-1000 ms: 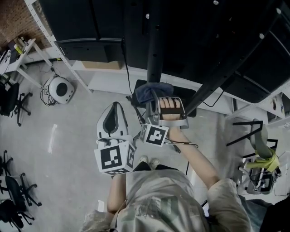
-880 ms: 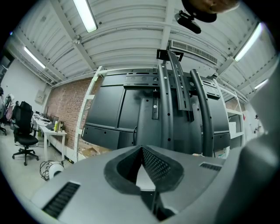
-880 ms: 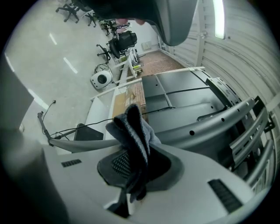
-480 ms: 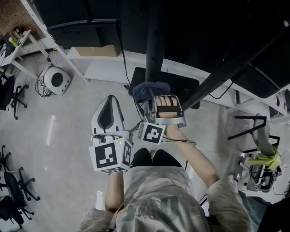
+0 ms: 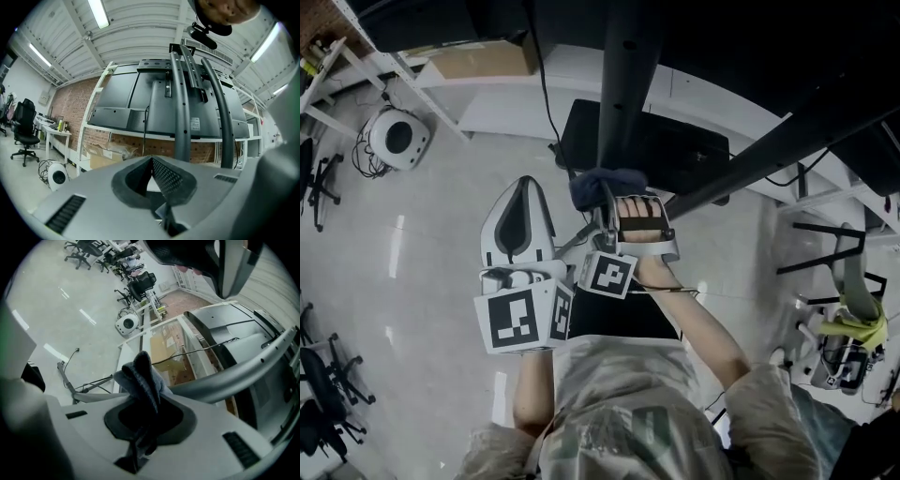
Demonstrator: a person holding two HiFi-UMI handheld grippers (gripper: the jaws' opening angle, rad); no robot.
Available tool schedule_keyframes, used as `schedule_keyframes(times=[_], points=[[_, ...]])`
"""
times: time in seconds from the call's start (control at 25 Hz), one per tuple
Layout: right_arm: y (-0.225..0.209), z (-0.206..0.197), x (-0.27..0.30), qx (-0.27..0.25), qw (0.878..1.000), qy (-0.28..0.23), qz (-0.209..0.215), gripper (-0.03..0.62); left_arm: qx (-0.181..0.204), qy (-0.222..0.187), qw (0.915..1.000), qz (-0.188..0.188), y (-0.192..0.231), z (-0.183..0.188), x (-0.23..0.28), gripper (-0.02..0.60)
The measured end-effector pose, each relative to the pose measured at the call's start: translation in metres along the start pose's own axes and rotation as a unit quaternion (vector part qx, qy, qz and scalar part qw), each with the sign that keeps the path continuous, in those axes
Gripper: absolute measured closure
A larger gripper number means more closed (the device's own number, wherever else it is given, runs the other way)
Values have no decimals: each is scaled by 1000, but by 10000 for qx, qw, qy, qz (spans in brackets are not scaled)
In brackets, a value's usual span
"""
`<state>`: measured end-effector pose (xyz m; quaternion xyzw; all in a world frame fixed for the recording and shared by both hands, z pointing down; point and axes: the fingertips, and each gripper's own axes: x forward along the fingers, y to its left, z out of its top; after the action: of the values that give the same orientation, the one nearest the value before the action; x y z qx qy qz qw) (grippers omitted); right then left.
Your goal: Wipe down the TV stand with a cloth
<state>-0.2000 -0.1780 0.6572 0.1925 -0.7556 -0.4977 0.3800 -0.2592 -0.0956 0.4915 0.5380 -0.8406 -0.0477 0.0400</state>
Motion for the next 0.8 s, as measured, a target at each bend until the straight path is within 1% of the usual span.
schedule_keyframes(times=[0.08,0.2,0.32,0.64,0.8], points=[[23,-3,9,109,9998,-43,172,537,-7,20,10000,-16,0,-18,4,566],[57,-10,21,98,9993,-11,373,537,-40,129,9999,-23,2,-45,8,566],[82,-16,31,154,9982,29,574,537,-61,217,9997,-19,3,-62,13,566],[112,-27,44,94,9972,37,742,537,-132,202,9997,3,4,-77,20,566],[115,-27,44,131,9967,65,795,537,-181,162,9997,-35,1,-74,20,566]])
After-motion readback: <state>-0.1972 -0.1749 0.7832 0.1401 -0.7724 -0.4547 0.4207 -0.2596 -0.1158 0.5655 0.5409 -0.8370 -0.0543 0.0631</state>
